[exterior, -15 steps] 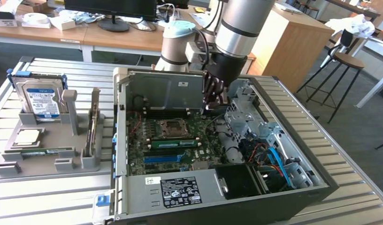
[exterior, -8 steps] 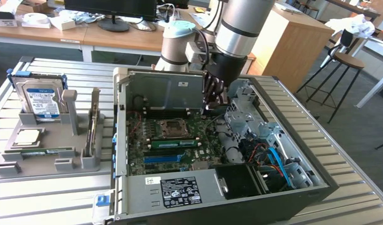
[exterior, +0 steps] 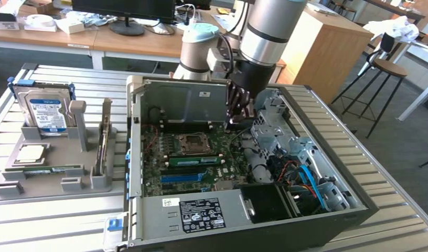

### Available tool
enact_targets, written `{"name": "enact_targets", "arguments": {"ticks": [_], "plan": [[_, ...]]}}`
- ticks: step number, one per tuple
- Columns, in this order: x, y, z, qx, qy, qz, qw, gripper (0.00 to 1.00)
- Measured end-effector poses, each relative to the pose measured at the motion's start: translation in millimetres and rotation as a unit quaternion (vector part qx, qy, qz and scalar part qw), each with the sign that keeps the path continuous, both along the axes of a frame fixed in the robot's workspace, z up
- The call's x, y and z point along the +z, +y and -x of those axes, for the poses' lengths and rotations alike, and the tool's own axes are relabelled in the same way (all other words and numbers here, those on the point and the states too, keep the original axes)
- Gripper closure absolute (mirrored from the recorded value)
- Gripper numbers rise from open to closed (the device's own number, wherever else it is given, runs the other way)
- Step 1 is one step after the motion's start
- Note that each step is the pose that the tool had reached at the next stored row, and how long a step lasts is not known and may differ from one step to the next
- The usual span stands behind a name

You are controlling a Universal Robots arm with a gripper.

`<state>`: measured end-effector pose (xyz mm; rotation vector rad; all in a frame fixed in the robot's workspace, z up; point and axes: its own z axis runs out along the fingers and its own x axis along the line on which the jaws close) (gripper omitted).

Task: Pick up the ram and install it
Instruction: 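Press down the ram until it locks into place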

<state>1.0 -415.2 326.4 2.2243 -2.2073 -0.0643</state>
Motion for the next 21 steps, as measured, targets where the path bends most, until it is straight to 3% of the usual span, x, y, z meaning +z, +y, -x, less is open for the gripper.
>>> {"name": "enact_targets", "arguments": {"ticks": [21], "plan": [[-16.6, 0.0, 0.0, 0.0, 0.0, 0.0, 1.0, 0.9]]}}
